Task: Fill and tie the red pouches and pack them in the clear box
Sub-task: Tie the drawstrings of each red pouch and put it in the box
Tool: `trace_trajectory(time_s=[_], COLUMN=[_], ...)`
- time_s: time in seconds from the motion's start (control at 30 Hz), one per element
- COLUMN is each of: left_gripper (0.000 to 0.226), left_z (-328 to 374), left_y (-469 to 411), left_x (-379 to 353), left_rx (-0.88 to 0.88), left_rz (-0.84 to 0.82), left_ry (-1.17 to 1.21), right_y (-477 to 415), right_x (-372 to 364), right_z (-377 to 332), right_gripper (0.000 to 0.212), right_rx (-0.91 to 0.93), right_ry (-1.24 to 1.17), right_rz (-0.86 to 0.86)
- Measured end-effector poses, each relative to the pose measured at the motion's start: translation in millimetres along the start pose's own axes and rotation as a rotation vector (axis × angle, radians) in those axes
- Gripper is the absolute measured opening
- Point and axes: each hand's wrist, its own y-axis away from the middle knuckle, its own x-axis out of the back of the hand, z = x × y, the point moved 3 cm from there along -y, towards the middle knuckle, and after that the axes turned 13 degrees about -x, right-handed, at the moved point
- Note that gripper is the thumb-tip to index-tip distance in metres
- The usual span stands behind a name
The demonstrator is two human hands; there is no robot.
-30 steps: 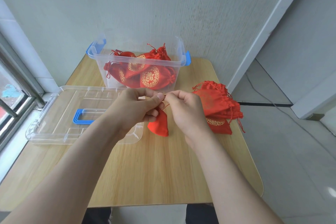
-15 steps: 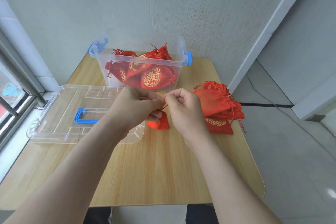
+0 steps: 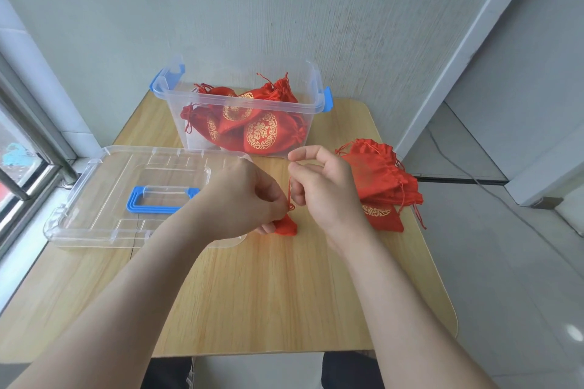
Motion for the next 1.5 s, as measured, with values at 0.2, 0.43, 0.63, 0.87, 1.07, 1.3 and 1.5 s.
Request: trace_trajectory(time_s=[0.2, 0.43, 0.63, 0.87, 1.07, 1.3, 1.5], left_gripper=[0.017, 0.018, 0.020, 0.021, 0.017, 0.013, 0.022], left_z=[5, -12, -18, -20, -16, -14, -18], left_y=[1, -4, -4, -4, -4, -4, -5], left_x=[-5, 1, 3, 5, 6, 6, 8], left_rx=[-0.024, 0.095, 0.108, 0.112, 0.103, 0.094, 0.066], left_rz=[-0.049, 0.187, 0.244, 0.230, 0.229, 0.239, 0.348], left_ry=[0.007, 0.082, 0.155, 0.131, 0.148, 0.162, 0.191], right_y=[0, -2, 7, 3, 1, 4, 5], right_x=[6, 9, -2, -4, -4, -8, -14], right_z=[3, 2, 7, 8, 8, 8, 6], right_gripper=[0.009, 0.049, 0.027, 0.015, 0.022, 0.023, 0.027], right_rx=[-0.068, 0.051, 0.308, 0.403, 0.490, 0.516, 0.505], right_ry=[0.000, 0.045, 0.575, 0.674, 0.716, 0.771, 0.826], right_rz=[0.002, 0.018, 0.100, 0.116, 0.191, 0.242, 0.230])
